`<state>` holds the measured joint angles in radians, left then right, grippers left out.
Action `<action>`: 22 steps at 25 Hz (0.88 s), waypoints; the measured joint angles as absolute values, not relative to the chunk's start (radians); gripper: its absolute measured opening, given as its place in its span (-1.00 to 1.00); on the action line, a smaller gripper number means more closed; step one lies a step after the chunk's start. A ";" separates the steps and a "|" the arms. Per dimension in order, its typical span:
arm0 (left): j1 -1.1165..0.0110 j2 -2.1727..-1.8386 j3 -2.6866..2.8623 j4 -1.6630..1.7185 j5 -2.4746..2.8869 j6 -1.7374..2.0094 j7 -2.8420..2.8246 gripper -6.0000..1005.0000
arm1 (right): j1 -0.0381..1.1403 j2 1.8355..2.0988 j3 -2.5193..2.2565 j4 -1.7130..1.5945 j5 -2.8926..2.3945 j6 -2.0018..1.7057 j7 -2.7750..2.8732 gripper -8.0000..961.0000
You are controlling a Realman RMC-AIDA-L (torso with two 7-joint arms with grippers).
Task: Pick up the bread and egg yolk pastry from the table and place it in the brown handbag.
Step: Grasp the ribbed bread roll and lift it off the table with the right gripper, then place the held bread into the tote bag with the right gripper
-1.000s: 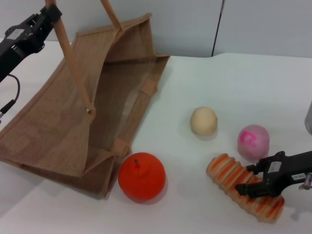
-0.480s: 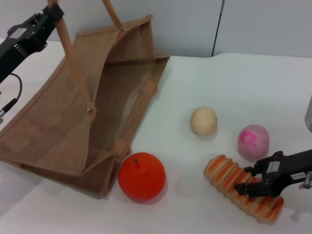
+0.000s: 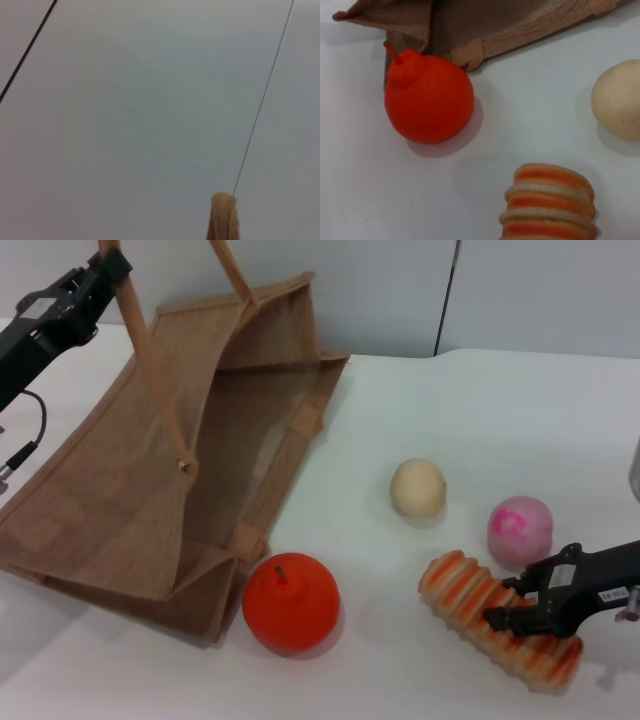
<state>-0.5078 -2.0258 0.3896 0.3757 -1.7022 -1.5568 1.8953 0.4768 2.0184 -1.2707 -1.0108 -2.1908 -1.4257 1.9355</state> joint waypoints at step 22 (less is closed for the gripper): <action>-0.564 -2.028 0.405 0.374 -1.646 -1.681 1.850 -0.76 | 0.644 2.022 -1.169 -1.011 -2.112 -1.501 1.816 -0.38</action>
<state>-0.5637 -2.0277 0.4049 0.3743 -1.6459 -1.6809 1.8500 0.6444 2.0220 -1.1686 -1.0108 -2.1121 -1.5014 1.8155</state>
